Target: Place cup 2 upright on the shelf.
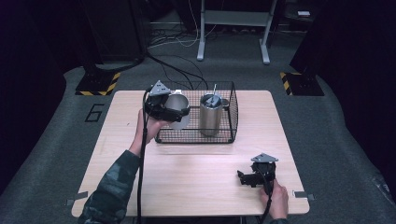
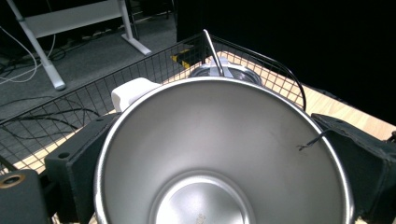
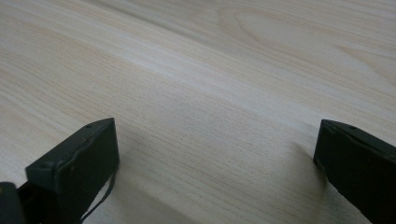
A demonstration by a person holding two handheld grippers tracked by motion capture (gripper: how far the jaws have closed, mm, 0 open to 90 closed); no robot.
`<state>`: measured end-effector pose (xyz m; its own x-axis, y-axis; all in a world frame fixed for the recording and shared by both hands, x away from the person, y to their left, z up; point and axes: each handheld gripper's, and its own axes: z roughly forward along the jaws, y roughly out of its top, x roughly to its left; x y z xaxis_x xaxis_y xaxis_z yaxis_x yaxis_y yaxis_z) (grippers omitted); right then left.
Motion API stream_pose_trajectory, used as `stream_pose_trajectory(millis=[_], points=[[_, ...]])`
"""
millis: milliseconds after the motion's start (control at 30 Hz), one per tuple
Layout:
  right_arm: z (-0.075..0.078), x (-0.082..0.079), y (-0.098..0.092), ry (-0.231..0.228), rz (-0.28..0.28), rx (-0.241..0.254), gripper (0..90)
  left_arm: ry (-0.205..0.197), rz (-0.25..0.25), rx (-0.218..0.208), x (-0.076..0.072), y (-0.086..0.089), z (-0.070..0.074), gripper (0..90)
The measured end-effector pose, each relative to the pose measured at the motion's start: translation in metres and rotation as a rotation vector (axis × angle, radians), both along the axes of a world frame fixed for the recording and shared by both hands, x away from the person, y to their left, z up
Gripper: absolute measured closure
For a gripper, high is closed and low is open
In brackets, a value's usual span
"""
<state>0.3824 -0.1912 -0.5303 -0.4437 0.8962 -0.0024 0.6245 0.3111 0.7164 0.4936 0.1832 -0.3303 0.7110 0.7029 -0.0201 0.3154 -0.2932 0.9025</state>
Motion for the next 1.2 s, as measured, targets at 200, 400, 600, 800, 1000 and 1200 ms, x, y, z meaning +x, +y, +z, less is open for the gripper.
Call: stream_pose_trajectory(millis=[200,400,600,800,1000,1200], points=[[0.0,0.0,0.0,0.0,-0.003,0.005,0.0,-0.006,0.003,0.012,0.012,-0.002,0.0,6.4],[0.0,0.0,0.0,0.0,-0.003,0.005,0.0,0.008,0.005,0.025,0.023,-0.005,-0.005,6.4],[0.0,0.0,0.0,0.0,-0.003,0.005,0.0,0.014,0.005,0.022,0.034,-0.007,-0.009,6.3],[0.0,0.0,0.0,0.001,-0.004,0.006,0.0,0.023,0.003,0.04,0.044,-0.01,-0.015,6.4],[0.0,0.0,0.0,0.0,-0.003,0.005,0.0,0.038,0.002,0.055,0.053,-0.014,-0.024,6.3],[0.0,0.0,0.0,0.001,-0.003,0.005,0.0,0.05,0.004,0.061,0.062,-0.017,-0.032,6.3]])
